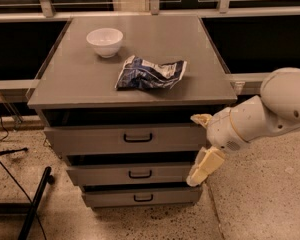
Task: Open top drawer
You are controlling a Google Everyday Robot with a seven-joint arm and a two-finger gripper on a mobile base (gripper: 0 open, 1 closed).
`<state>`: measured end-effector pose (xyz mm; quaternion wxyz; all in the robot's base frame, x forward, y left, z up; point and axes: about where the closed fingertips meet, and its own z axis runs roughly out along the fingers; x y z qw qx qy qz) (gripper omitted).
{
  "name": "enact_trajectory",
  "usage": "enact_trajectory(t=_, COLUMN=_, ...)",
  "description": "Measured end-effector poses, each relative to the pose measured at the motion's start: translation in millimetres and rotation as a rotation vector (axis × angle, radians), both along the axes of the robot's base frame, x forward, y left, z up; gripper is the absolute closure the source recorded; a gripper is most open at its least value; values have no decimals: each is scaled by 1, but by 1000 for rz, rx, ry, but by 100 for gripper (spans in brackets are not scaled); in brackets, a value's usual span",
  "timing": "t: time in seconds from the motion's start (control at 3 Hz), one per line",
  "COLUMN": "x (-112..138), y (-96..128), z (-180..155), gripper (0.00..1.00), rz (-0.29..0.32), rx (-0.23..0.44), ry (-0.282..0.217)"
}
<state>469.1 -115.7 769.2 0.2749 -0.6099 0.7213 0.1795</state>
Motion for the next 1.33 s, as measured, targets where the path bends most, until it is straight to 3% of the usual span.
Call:
enact_trajectory(t=0.67, x=18, y=21, z=-19, gripper=0, rz=56, rx=-10, ry=-77)
enact_trajectory(t=1.33, x=35, y=28, z=-37, gripper=0, rz=76, rx=-54, ry=-104)
